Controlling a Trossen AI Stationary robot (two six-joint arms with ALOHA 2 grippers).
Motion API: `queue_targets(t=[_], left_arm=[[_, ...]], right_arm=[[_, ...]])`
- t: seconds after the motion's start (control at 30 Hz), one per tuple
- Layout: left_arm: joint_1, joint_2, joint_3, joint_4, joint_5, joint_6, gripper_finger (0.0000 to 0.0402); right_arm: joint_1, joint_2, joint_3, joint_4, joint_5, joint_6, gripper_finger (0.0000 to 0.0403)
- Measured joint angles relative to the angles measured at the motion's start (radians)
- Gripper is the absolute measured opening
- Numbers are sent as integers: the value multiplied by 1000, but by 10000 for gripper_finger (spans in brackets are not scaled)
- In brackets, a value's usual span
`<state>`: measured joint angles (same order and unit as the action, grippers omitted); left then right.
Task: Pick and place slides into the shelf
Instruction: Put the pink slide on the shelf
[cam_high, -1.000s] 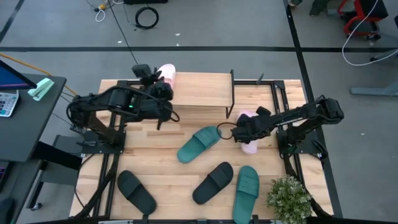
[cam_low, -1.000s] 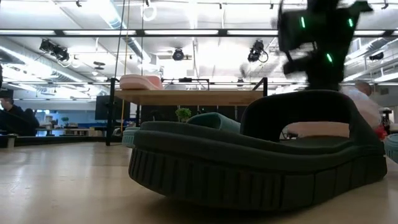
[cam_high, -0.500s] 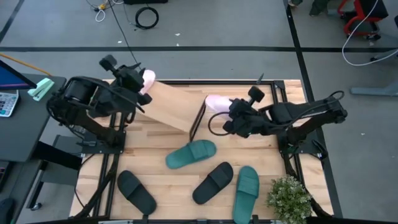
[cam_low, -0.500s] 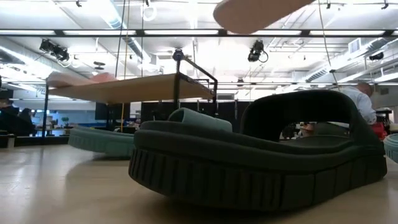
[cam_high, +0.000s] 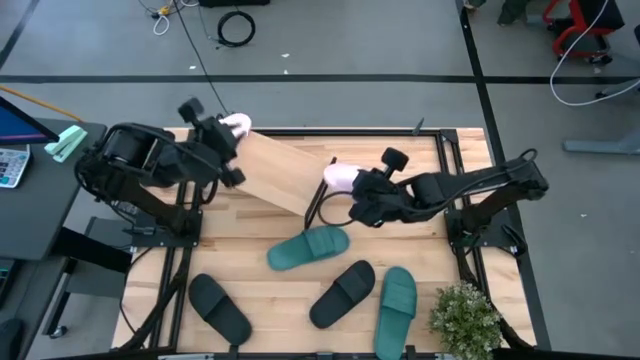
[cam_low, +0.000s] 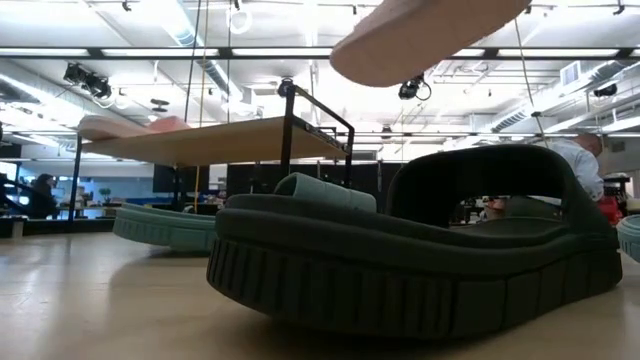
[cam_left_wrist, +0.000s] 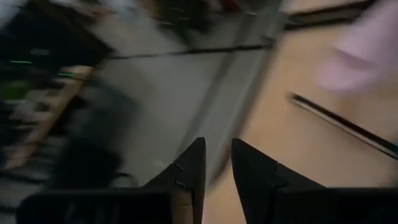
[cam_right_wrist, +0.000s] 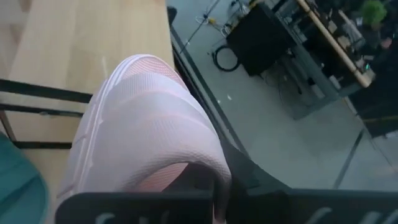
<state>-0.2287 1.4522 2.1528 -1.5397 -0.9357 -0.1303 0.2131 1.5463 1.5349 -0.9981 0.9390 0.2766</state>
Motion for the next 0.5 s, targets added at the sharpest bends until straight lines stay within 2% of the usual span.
queue_targets(t=[0.07, 0.13, 0.3, 0.5], left_arm=[[0, 9, -5, -25, 90, -23, 80], [0, 16, -32, -28, 133, -41, 82], [0, 13, -153, -28, 185, -153, 82], [-5, 15, -372, -27, 203, -285, 69]], right_arm=[[0, 9, 0, 59, 0, -47, 8], [-1, 14, 0, 121, -2, -102, 8], [-2, 16, 0, 238, -7, -188, 8], [-2, 15, 0, 245, -14, -189, 8]])
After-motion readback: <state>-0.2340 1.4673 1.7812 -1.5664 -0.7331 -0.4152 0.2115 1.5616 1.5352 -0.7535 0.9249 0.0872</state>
